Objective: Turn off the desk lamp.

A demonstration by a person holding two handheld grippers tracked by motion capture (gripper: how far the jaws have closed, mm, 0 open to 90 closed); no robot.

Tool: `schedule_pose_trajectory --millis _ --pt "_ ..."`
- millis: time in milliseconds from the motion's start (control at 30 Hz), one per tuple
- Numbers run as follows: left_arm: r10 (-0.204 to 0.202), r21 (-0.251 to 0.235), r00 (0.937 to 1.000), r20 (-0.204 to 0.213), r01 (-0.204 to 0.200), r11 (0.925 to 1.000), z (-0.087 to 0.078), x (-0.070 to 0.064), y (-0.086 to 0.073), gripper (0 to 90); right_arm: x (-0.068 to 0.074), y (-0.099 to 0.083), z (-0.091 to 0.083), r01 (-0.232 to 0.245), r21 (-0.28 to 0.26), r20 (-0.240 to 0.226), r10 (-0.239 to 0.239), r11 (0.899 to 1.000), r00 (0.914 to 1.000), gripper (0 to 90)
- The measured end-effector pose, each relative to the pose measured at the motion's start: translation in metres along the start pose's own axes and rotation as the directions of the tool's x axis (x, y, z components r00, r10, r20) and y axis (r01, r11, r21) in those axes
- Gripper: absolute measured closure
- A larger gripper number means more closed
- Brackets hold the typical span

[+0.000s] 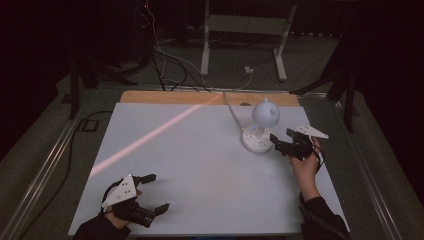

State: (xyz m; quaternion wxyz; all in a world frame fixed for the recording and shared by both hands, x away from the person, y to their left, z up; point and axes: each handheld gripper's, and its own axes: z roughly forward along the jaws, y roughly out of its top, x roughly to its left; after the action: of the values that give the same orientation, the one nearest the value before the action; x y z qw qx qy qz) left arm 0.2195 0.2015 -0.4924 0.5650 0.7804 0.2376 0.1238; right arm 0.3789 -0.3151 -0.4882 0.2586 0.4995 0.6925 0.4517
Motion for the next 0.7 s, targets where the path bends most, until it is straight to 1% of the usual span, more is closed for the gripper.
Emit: schedule_pose_trajectory --millis 33,67,100,133,200,300,400,467,533,600,633,700 --pt "-0.004 0.001 1.0 -0.001 0.004 1.0 0.0 0.001 0.0 0.6 0.001 -0.002 -0.003 -0.002 0.009 -0.017 0.003 1.0 0.9999 10.2" --pt "-0.006 0.003 1.0 -0.002 0.006 1.0 0.001 0.001 0.0 0.6 0.002 -0.004 -0.006 -0.001 0.007 -0.04 0.001 1.0 0.9992 3.7" --pt "-0.008 0.002 1.0 -0.002 0.008 1.0 0.001 0.001 0.0 0.6 0.004 -0.007 -0.009 -0.002 0.007 -0.057 0.003 1.0 0.9984 0.2" --pt "-0.008 0.001 1.0 -0.002 0.008 1.0 0.001 0.002 0.0 0.6 0.005 -0.008 -0.013 -0.005 0.008 -0.074 0.006 1.0 0.9972 0.1" --pt "-0.012 -0.004 0.9999 0.004 0.012 0.9999 0.003 0.002 0.001 0.5 0.01 -0.013 -0.021 -0.007 0.006 -0.091 0.007 1.0 0.9958 0.0" --pt "-0.004 0.004 1.0 0.007 0.004 1.0 0.005 0.003 0.001 0.6 0.019 -0.018 -0.033 0.002 0.005 -0.137 -0.002 1.0 0.9906 0.0" --pt "-0.006 0.002 0.9999 0.011 0.006 1.0 0.004 0.002 0.001 0.5 0.028 -0.024 -0.044 0.032 -0.001 -0.153 -0.032 0.999 0.9876 0.0" --pt "0.001 0.001 0.9999 0.011 -0.001 1.0 0.003 0.001 0.0 0.6 0.033 -0.031 -0.05 0.035 -0.009 -0.169 -0.036 0.999 0.985 0.0" --pt "0.006 0.0 0.9999 0.008 -0.006 1.0 0.001 -0.001 0.001 0.5 0.04 -0.037 -0.055 0.048 0.023 -0.195 -0.042 0.999 0.9798 0.0" --pt "0.006 -0.007 0.9999 0.01 -0.006 1.0 0.0 -0.001 0.001 0.5 0.045 -0.042 -0.061 0.066 0.04 -0.222 -0.056 0.997 0.9735 0.0" --pt "0.005 -0.006 0.9999 0.012 -0.005 1.0 0.0 -0.001 0.001 0.6 0.048 -0.045 -0.064 0.069 0.048 -0.228 -0.057 0.996 0.972 0.0" --pt "0.004 -0.004 0.9999 0.013 -0.004 1.0 0.001 -0.001 0.001 0.6 0.051 -0.05 -0.07 0.068 0.058 -0.253 -0.051 0.996 0.966 0.0"
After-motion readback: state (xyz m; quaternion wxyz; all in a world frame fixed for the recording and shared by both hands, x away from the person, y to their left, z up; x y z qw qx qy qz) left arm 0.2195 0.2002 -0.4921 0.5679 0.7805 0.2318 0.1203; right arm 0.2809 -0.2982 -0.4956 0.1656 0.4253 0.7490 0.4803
